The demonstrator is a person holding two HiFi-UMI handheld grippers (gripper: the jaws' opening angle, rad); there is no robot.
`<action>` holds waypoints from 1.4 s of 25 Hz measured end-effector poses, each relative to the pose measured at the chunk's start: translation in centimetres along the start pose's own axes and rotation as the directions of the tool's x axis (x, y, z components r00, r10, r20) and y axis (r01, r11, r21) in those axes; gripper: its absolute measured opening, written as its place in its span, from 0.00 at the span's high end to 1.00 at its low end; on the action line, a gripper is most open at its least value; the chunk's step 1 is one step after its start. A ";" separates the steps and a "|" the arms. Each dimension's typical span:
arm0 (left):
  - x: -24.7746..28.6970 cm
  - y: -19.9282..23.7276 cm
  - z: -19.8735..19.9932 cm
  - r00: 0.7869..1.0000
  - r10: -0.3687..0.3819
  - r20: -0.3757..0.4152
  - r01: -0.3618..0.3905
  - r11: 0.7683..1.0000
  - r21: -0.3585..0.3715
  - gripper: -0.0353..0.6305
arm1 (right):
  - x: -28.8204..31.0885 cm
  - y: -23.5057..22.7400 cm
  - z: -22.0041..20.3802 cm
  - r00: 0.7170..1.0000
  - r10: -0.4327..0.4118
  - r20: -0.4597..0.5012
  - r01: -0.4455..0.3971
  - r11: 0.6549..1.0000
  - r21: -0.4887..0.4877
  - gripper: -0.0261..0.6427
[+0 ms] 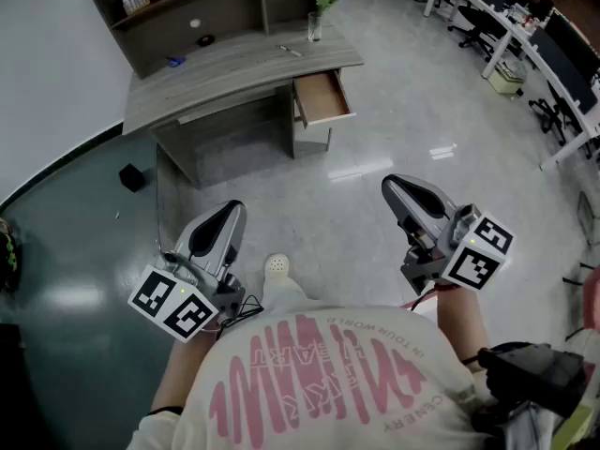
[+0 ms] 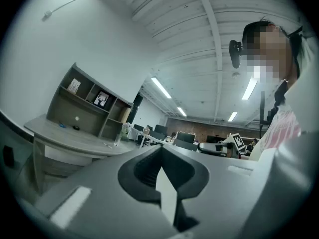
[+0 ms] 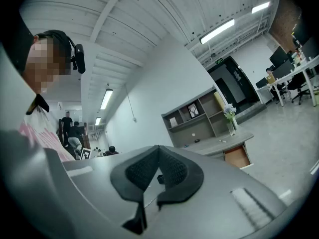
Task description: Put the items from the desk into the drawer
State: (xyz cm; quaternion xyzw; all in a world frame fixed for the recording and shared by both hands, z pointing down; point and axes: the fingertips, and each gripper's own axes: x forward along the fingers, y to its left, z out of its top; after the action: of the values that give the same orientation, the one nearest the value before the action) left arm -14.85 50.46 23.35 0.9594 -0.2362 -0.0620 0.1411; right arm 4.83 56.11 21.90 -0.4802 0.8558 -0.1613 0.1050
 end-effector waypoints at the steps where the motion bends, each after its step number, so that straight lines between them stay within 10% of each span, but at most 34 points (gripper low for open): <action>1: 0.0 0.0 0.0 1.000 0.002 0.000 -0.002 1.000 0.000 0.92 | 0.0 0.0 0.0 1.000 0.001 -0.001 -0.001 1.000 -0.002 0.96; 15: 0.4 2.5 0.7 0.998 0.022 0.053 -0.027 0.993 0.112 0.92 | 1.9 -1.4 0.1 0.998 0.031 0.051 -0.034 0.998 0.046 0.96; 23: 5.0 11.1 4.6 0.991 -0.111 0.076 0.100 0.987 0.129 0.92 | 12.2 -5.5 2.0 1.000 0.000 0.023 -0.001 1.000 0.025 0.96; 35: 9.9 25.2 7.9 0.998 -0.009 -0.059 0.018 0.988 0.154 0.92 | 25.6 -10.6 4.4 0.997 0.015 0.073 -0.022 0.995 0.101 0.96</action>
State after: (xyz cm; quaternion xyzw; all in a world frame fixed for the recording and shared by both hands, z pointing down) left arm -18.56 22.49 22.90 0.9704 -0.2296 -0.0167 0.0730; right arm 1.43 28.29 21.15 -0.4717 0.8465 -0.1863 0.1616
